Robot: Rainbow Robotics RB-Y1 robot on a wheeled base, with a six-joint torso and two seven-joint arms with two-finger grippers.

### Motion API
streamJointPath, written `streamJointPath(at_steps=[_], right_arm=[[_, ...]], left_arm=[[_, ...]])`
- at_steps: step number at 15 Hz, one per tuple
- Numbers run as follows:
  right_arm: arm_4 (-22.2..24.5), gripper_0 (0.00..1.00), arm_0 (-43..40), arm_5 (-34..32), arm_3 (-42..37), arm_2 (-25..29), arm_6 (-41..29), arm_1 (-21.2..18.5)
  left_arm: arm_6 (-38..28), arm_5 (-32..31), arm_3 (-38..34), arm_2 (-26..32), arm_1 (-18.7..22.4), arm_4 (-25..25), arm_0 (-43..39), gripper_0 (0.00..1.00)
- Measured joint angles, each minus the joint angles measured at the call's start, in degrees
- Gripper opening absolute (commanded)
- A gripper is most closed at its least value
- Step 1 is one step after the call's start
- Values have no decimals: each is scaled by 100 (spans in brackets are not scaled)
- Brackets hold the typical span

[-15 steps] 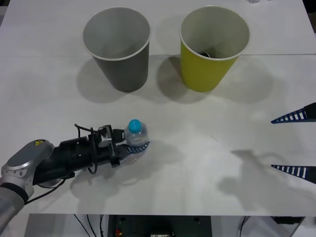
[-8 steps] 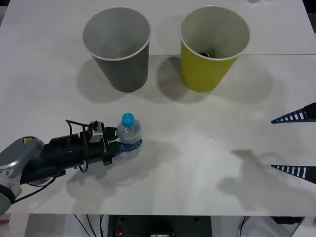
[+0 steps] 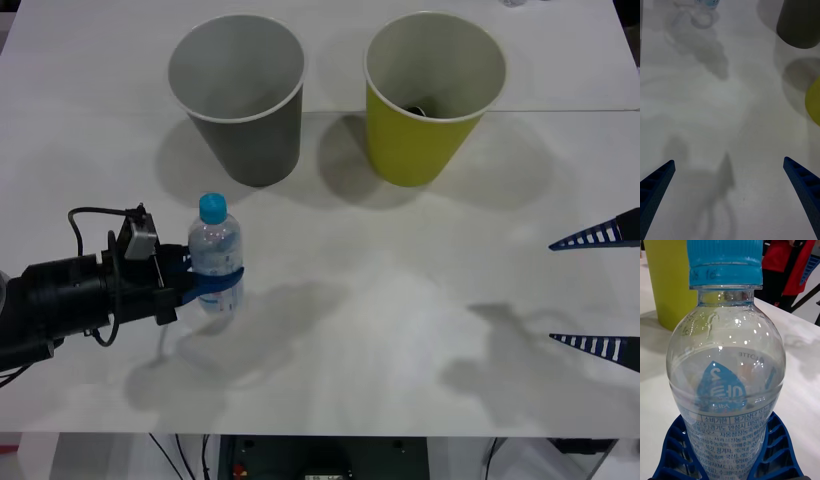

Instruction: Put the can into the green bin and the plastic bottle into the gray bin

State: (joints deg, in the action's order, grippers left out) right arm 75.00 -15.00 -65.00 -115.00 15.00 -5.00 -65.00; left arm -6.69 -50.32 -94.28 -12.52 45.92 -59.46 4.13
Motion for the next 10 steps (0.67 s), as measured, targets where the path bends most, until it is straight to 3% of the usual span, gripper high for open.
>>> streamJointPath(at_steps=[5,10], right_arm=[[0,100,0,0,0,0,0,0],[0,100,0,0,0,0,0,0]], left_arm=[[-2426,-41,-912,613,645,-1334,-45,0],[-4927,-873,-2070,1416,897,-2994,62,0]])
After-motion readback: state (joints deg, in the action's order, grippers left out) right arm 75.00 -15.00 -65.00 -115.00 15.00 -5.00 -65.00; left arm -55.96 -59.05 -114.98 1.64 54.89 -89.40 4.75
